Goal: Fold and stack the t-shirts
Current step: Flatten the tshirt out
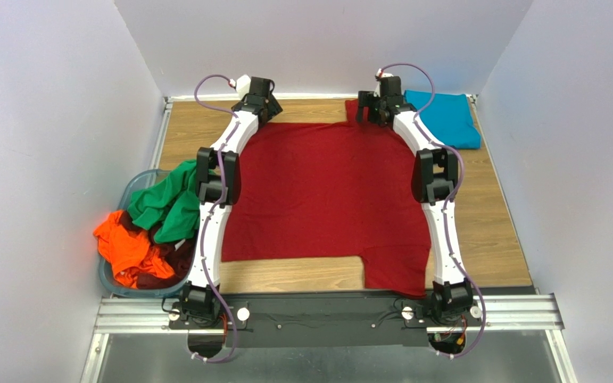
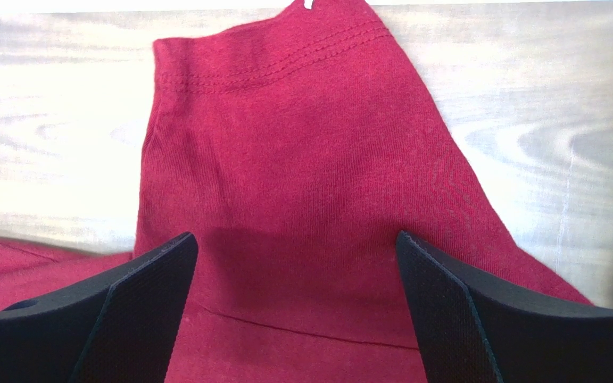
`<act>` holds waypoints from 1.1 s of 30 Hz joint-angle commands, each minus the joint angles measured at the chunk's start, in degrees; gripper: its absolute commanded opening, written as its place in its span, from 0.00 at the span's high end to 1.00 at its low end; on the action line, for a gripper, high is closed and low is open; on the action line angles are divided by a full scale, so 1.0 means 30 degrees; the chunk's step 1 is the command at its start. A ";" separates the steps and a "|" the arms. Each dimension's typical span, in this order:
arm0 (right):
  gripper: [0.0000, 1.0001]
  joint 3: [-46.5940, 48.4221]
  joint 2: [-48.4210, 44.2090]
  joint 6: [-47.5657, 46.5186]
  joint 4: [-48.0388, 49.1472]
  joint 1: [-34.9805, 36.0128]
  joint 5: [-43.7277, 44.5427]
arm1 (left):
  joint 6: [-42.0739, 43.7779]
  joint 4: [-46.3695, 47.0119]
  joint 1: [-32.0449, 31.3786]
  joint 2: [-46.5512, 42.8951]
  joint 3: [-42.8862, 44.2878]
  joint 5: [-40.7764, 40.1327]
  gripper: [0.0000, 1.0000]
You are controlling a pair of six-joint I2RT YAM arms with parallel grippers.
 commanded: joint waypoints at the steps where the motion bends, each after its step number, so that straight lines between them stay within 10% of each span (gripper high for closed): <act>1: 0.00 0.1524 0.1674 -0.0097 -0.1146 -0.0153 -0.0059 | 0.0210 0.1554 0.0487 0.1174 0.0679 0.1552 0.01; 9: 0.00 0.3227 0.1941 -0.1324 -0.1116 -0.0241 0.0062 | 0.1323 0.2554 0.0781 0.0711 0.1617 0.2196 0.01; 17: 0.00 -0.0163 -0.4060 -0.1035 -0.1116 0.0051 -0.1259 | 0.2786 0.2614 -0.0008 -0.5431 0.0303 0.1557 0.01; 33: 0.00 -2.2046 -2.0611 0.4267 0.0609 0.3157 -0.0491 | -0.1747 0.1793 -0.7147 -2.2110 -2.1869 -0.2517 0.02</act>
